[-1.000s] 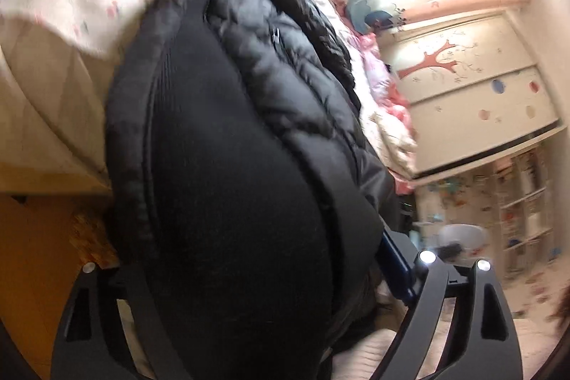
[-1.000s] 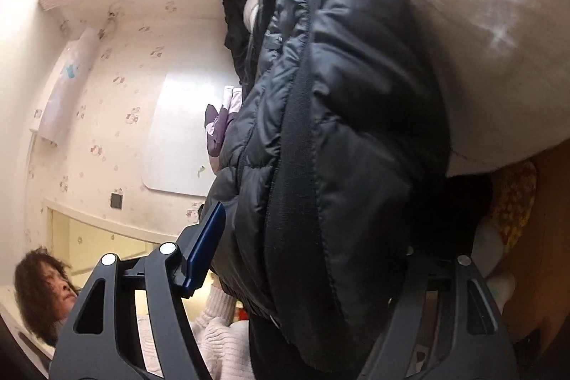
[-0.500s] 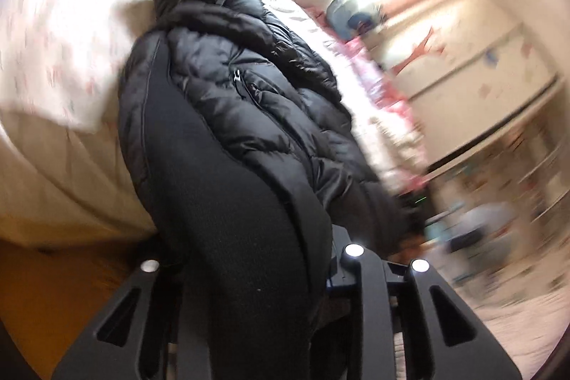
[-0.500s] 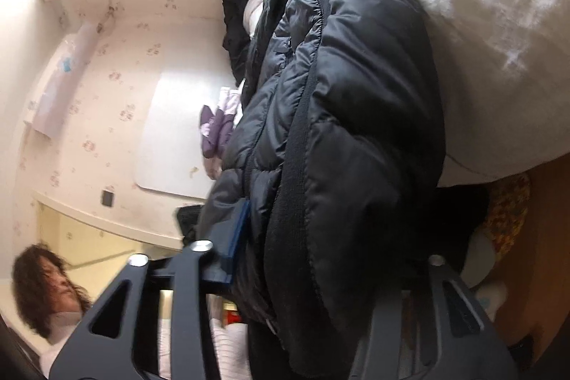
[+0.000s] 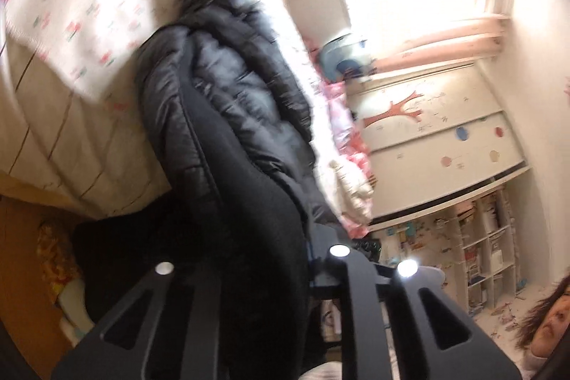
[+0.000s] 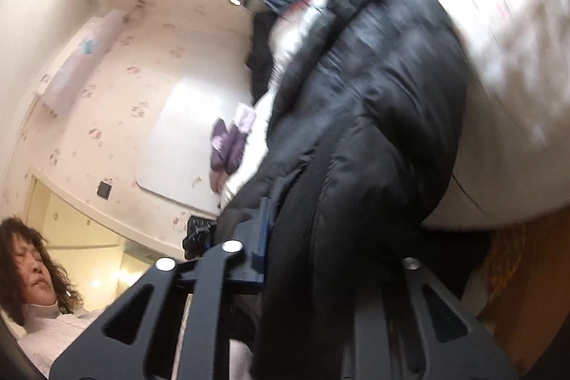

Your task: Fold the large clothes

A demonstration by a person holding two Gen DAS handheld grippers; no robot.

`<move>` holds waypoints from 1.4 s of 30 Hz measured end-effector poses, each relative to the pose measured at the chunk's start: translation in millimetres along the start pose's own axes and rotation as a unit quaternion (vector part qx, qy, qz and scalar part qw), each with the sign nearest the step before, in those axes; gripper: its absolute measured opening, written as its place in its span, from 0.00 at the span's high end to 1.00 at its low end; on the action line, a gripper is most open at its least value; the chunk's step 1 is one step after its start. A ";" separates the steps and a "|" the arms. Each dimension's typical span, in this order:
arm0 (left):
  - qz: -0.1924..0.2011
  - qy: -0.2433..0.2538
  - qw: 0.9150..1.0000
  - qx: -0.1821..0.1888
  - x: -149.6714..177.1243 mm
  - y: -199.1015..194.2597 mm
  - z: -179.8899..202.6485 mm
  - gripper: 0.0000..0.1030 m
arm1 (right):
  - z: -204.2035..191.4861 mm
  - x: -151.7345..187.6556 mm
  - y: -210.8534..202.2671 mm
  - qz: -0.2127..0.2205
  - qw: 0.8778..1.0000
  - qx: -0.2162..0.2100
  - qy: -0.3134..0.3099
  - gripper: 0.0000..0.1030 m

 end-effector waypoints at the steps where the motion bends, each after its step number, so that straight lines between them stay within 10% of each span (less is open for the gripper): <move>1: 0.006 0.010 1.000 0.009 -2.7 -3.4 10.8 0.87 | -20.0 -5.8 -4.2 0.011 1.000 -0.011 -0.021 0.87; 7: -0.035 0.028 0.999 0.018 3.0 -5.6 17.1 0.85 | -51.8 -6.4 -1.2 -0.037 0.997 -0.024 -0.059 0.82; 10: -0.068 -0.012 0.997 -0.023 15.1 1.5 -25.5 0.65 | -9.5 5.5 5.0 -0.064 0.998 0.008 -0.002 0.49; 12: -0.070 -0.033 0.996 -0.036 23.1 2.4 -44.1 0.58 | 15.5 17.7 9.4 -0.074 0.996 0.032 0.024 0.49; 16: -0.046 -0.033 0.998 -0.042 25.8 0.2 -45.5 0.60 | 24.4 32.1 11.2 -0.051 0.998 0.017 0.028 0.72; 20: -0.027 0.005 0.998 -0.048 23.9 -5.1 -18.0 0.84 | 4.1 27.2 5.9 -0.005 1.000 0.016 -0.001 0.87; 27: -0.003 0.059 0.998 0.022 25.0 -23.2 50.9 0.89 | -64.1 1.3 -25.6 0.069 0.992 -0.084 -0.059 0.89; 35: -0.009 -0.020 1.000 0.008 24.5 -23.6 -3.4 0.89 | -36.3 1.3 -33.4 0.084 0.991 -0.101 -0.023 0.89; 42: 0.036 -0.006 0.998 0.048 -23.3 -24.9 28.9 0.89 | -57.6 -44.9 -17.6 0.106 0.985 -0.128 -0.039 0.89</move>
Point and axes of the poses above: each gripper's, at about its wrist camera, not at the fingertips, and y roughly the way its jaws point, z to its right, x to its underside, the point moved 6 cm from there along y, roughly the way its jaws point, and after that the axes turned 1 degree about z, right-handed, at the moved point
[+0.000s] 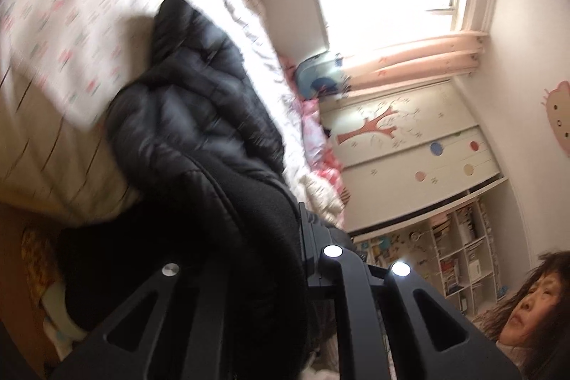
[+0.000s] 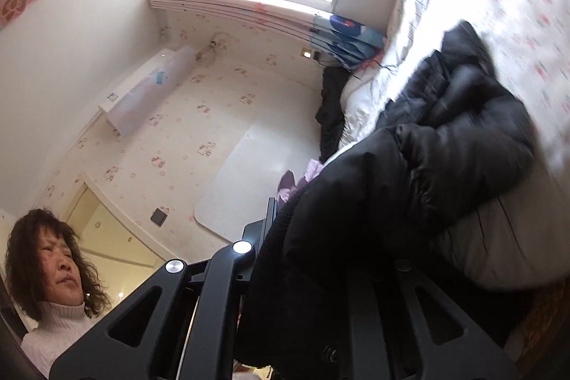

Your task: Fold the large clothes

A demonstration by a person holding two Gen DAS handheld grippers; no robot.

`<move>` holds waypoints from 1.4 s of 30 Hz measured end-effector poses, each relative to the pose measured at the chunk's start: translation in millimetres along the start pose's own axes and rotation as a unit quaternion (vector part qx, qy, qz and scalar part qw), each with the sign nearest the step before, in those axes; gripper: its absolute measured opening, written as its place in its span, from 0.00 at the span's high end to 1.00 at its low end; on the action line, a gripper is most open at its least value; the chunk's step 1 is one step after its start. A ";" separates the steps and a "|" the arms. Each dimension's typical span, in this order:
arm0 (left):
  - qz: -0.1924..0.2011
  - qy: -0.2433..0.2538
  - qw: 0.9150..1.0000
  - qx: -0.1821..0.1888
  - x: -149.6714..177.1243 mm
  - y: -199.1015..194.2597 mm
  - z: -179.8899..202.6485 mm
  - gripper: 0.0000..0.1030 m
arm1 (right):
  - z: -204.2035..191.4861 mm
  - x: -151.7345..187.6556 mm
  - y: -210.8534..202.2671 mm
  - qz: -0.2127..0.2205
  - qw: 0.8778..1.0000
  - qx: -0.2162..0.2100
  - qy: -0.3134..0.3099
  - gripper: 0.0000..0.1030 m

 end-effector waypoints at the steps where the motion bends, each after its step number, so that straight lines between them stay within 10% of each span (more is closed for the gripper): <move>1: 0.005 0.004 1.000 0.005 -7.9 0.7 4.4 0.89 | -2.4 -10.7 7.8 0.003 1.000 -0.005 -0.004 0.89; 18: 0.077 -0.009 0.996 0.043 -192.6 92.7 19.8 0.89 | 42.4 -179.1 126.1 0.040 0.998 0.051 -0.009 0.89; 28: 0.101 -0.096 0.987 -0.077 -257.3 180.4 -120.6 0.89 | 219.1 -216.9 192.8 0.052 0.971 0.217 0.088 0.88; 35: 0.085 -0.109 0.985 -0.103 -250.4 189.0 -147.0 0.85 | 251.0 -208.5 210.4 0.040 0.969 0.227 0.093 0.81; 42: 0.127 -0.119 0.983 -0.054 -269.2 140.6 -87.5 0.21 | 201.7 -210.0 189.2 0.048 0.969 0.228 0.079 0.38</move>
Point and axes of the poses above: each gripper's, at about its wrist camera, not at the fingertips, and y roughly the way its jaws point, z to its right, x to its underside, the point moved 6 cm from there along y, roughly the way its jaws point, and after that the axes turned 1 degree about z, right-handed, at the moved point
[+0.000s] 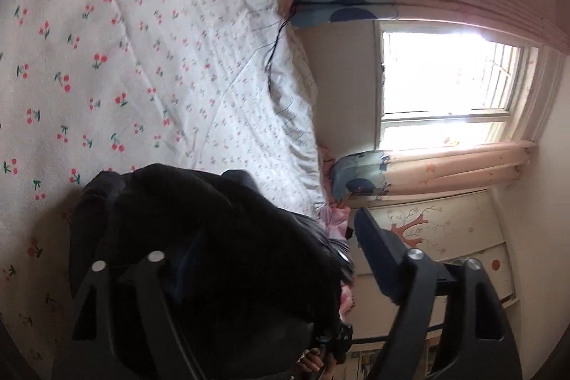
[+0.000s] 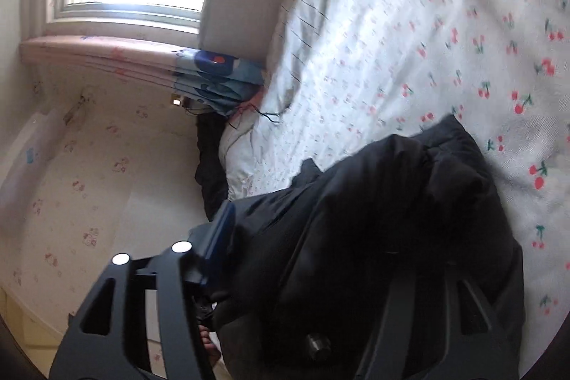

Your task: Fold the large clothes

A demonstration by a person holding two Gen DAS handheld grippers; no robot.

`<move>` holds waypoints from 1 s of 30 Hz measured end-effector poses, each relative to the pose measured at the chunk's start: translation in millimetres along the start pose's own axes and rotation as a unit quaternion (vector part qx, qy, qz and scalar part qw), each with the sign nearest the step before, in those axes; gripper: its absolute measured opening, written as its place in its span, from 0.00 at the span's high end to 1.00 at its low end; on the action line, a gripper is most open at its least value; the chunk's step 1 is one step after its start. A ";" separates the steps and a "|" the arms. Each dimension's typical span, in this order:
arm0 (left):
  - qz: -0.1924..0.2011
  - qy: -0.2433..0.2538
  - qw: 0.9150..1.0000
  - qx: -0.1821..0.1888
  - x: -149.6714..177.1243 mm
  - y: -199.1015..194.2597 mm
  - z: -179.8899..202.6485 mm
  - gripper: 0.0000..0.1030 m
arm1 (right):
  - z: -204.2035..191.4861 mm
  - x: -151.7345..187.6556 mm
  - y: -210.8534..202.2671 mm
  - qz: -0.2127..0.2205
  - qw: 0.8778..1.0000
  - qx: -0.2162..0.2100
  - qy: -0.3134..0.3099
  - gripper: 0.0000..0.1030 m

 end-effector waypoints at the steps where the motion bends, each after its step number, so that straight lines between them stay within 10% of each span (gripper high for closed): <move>1: 0.009 0.010 1.000 0.013 -2.5 -10.7 14.4 0.19 | -6.0 4.5 -9.8 0.002 1.000 0.003 -0.018 0.35; 4: 0.013 0.095 0.995 0.014 11.2 -29.2 58.5 0.17 | -45.2 31.6 -24.7 -0.003 0.990 0.055 -0.133 0.27; 7: -0.081 0.222 0.972 -0.017 75.9 2.5 87.7 0.15 | -72.4 84.6 1.1 -0.066 0.943 0.131 -0.299 0.23; 12: -0.191 0.289 0.936 -0.064 153.3 83.0 69.8 0.15 | -46.6 111.5 71.7 -0.119 0.891 0.240 -0.366 0.23; 22: -0.160 0.248 0.947 -0.128 113.0 139.1 48.8 0.16 | -61.5 60.7 135.4 -0.107 0.893 0.260 -0.351 0.24; 25: -0.137 0.319 0.930 -0.121 115.0 138.4 83.6 0.15 | -90.5 61.1 156.6 -0.097 0.857 0.268 -0.430 0.23; 30: -0.117 0.303 0.933 -0.154 77.2 184.6 63.5 0.15 | -41.8 64.1 237.3 -0.190 0.836 0.318 -0.405 0.14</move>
Point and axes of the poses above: each gripper's, at about its wrist camera, not at the fingertips, and y roughly the way its jaws point, z to its right, x to its underside, the point moved 6 cm from there along y, roughly the way its jaws point, and after that the axes turned 1 degree about z, right-handed, at the moved point
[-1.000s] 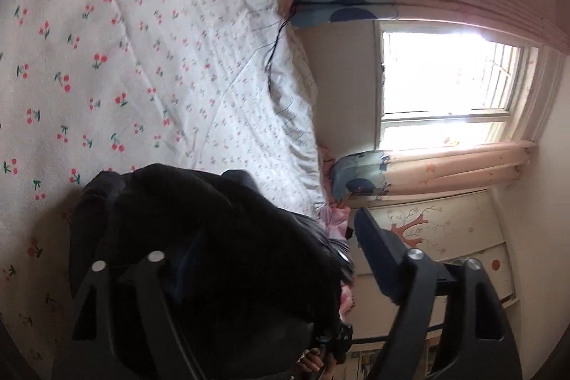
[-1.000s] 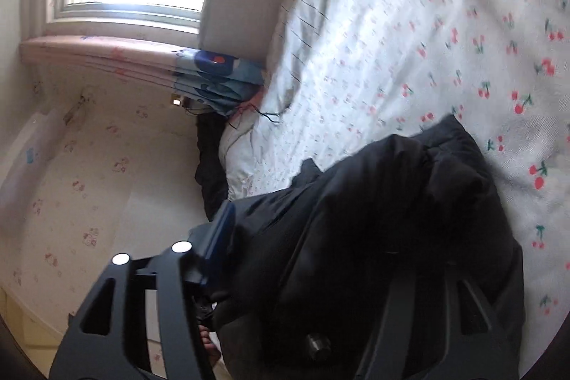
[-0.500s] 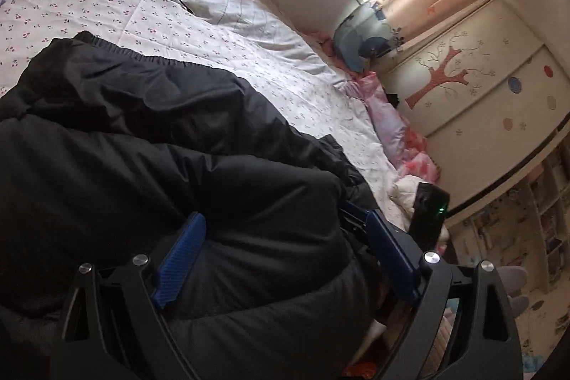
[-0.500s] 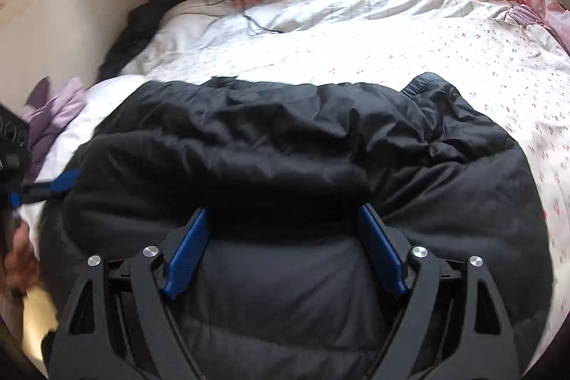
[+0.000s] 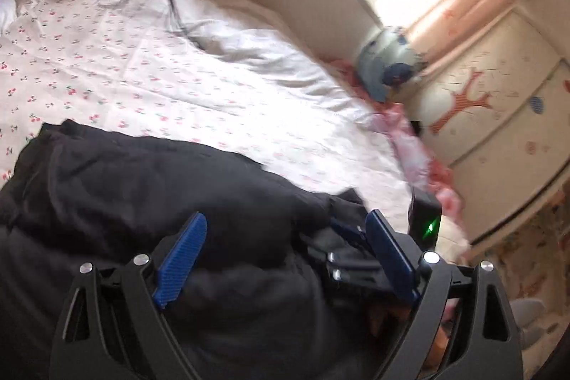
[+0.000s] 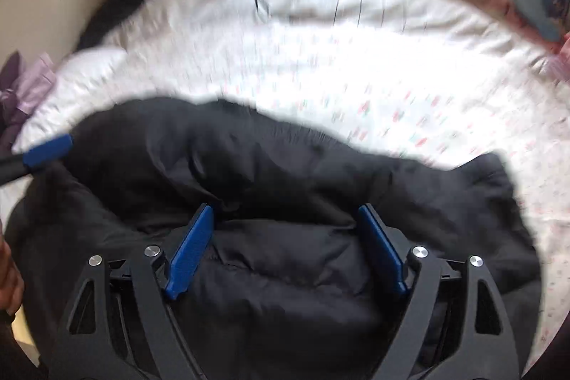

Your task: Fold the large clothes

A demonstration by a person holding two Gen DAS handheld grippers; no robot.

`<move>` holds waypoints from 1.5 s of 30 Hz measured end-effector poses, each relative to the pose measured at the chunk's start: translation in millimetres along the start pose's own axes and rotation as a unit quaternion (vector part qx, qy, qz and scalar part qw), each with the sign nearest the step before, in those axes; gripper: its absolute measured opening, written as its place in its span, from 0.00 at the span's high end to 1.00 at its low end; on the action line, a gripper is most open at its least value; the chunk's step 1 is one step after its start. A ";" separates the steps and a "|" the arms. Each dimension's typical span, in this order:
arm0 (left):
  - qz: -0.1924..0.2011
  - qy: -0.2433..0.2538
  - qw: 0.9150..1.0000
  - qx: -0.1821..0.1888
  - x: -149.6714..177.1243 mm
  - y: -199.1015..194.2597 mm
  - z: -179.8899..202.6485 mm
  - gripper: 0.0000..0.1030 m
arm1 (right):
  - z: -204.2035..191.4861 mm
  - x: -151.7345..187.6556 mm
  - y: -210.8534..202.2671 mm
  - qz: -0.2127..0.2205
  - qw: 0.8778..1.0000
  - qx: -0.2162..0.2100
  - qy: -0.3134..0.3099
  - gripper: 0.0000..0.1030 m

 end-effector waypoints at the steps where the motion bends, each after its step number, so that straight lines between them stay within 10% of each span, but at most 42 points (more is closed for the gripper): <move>1: -0.014 -0.018 1.000 -0.003 4.2 14.3 -16.9 0.15 | -0.3 5.7 14.1 -0.014 1.000 -0.004 0.003 0.13; 8: -0.005 -0.044 0.999 0.001 22.9 3.9 -33.2 0.16 | 5.8 2.6 -11.0 0.015 1.000 -0.025 0.008 0.13; 14: 0.060 0.010 0.997 -0.052 -20.8 -5.9 -33.7 0.15 | 48.4 -24.8 19.1 0.009 0.993 0.112 -0.034 0.10; 20: 0.035 -0.094 0.995 -0.017 4.2 0.1 -104.7 0.25 | 85.0 -1.4 43.1 -0.035 0.996 -0.006 0.087 0.10; 26: 0.111 -0.064 0.990 -0.051 -3.7 -59.0 -100.2 0.19 | 145.7 2.5 -9.5 0.038 0.987 0.047 0.148 0.10; 29: 0.083 -0.119 0.989 -0.034 14.3 -45.9 -135.2 0.21 | 176.0 34.5 4.9 0.032 0.973 -0.022 0.226 0.09; 32: 0.070 -0.085 0.991 -0.072 17.2 -47.9 -125.9 0.21 | 170.3 33.6 -10.5 0.017 0.979 -0.004 0.204 0.10; 38: 0.111 -0.049 0.989 -0.084 38.8 -90.0 -119.8 0.17 | 184.0 71.4 -79.2 0.121 0.968 0.056 0.212 0.09; 41: 0.094 -0.069 0.989 -0.091 44.7 -81.6 -138.7 0.17 | 209.9 101.2 -51.3 0.094 0.959 -0.005 0.268 0.12; 45: 0.103 -0.060 0.988 -0.094 47.2 -113.0 -120.4 0.17 | 192.4 91.9 -116.6 0.136 0.963 0.016 0.234 0.12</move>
Point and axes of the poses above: each gripper's, at about its wrist camera, not at the fingertips, and y roughly the way its jaws point, z to its right, x to its underside, the point moved 6 cm from there along y, roughly the way its jaws point, and after that the axes turned 1 degree about z, right-handed, at the moved point
